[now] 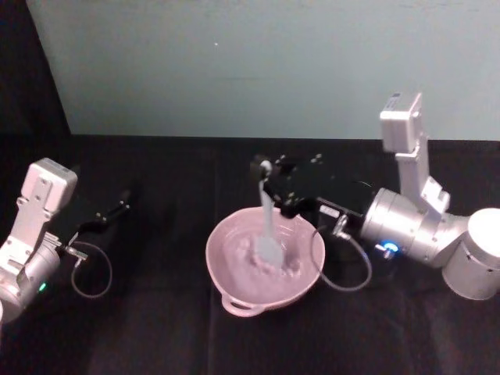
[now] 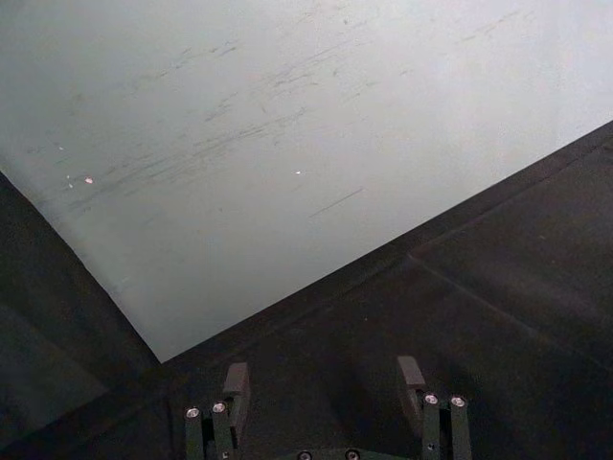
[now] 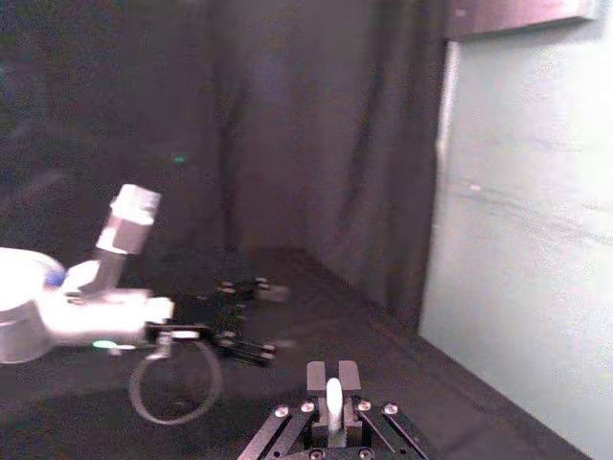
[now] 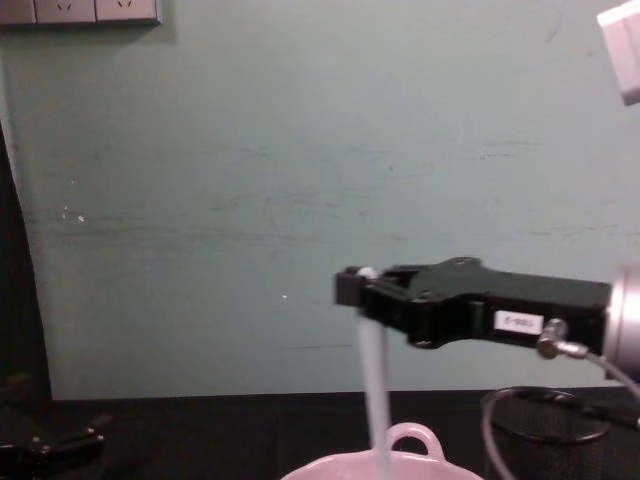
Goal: Use the one hand to pick up the spoon and stir the clear water in the bowl.
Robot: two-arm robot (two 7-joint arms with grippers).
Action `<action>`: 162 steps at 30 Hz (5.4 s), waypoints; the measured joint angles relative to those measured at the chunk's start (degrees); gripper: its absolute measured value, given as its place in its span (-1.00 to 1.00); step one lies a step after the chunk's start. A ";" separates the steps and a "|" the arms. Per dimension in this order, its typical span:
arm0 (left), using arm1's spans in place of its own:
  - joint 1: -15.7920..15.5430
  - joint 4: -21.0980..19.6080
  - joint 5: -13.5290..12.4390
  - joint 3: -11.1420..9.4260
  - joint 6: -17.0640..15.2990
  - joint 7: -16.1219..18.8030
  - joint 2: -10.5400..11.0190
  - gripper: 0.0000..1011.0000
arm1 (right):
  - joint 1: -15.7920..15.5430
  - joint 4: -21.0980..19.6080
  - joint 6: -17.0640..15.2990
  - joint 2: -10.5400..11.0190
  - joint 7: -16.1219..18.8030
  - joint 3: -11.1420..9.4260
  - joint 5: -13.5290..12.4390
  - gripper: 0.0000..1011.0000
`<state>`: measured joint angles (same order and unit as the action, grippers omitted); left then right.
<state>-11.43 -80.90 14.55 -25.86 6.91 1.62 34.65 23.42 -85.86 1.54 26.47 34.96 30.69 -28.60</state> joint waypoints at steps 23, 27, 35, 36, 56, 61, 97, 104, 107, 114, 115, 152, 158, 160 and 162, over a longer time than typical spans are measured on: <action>0.00 0.00 0.00 0.00 0.00 0.00 0.00 0.99 | 5.43 10.68 2.04 -5.81 2.32 0.42 -2.50 -0.83; 0.00 0.00 0.00 0.00 0.00 0.00 0.00 0.99 | 5.44 11.58 2.15 -5.13 1.35 -1.05 -2.87 -0.83; 0.00 0.00 0.00 0.00 0.00 0.00 0.00 0.99 | 3.18 8.35 1.85 -2.44 -0.22 -3.27 -3.01 -0.83; 0.00 0.00 0.00 0.00 0.00 0.00 0.00 0.99 | 2.89 7.85 1.76 -2.21 -0.27 -3.37 -2.98 -0.83; 0.00 0.00 0.00 0.00 0.00 0.00 0.00 0.99 | -0.46 -0.65 -0.76 -2.85 2.33 2.66 -2.16 -0.83; 0.00 0.00 0.00 0.00 0.00 0.00 0.00 0.99 | 0.88 0.83 -0.33 -3.72 2.54 3.32 -2.13 -0.83; 0.00 0.00 0.00 0.00 0.00 0.00 0.00 0.99 | 0.47 0.35 -1.80 0.52 1.83 0.87 -2.06 -0.83; 0.00 0.00 0.00 0.00 0.00 0.00 0.00 0.99 | 2.18 1.49 -1.82 -1.51 2.84 2.89 -1.66 -0.83; 0.00 0.00 0.00 0.00 0.00 0.00 0.00 0.99 | 3.12 2.90 -1.53 -2.36 3.00 3.18 -1.64 -0.83; 0.00 0.00 0.00 0.00 0.00 0.00 0.00 0.99 | 5.92 9.12 0.24 -5.01 3.44 2.56 -2.75 -0.83; 0.00 0.00 0.00 0.00 0.00 0.00 0.00 0.99 | 6.31 10.22 0.53 -5.22 3.40 2.25 -2.88 -0.83; 0.00 0.00 0.00 0.00 0.00 0.00 0.00 0.99 | -0.40 -0.03 0.89 -2.64 1.70 0.38 -5.20 -0.83; 0.00 0.00 0.00 0.00 0.00 0.00 0.00 0.99 | -0.59 -3.20 1.39 -1.21 0.60 -1.63 -6.02 -0.83; 0.00 0.00 0.00 0.00 0.00 0.00 0.00 0.99 | -0.59 -4.86 1.18 -0.12 0.05 -3.13 -6.83 -0.83; 0.00 0.00 0.00 -0.01 0.00 0.00 0.00 0.99 | -0.62 -5.74 0.72 0.57 -0.31 -4.08 -7.58 -0.83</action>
<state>-11.43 -80.90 14.55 -25.87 6.91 1.62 34.65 22.80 -91.61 2.26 27.04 34.65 26.61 -36.18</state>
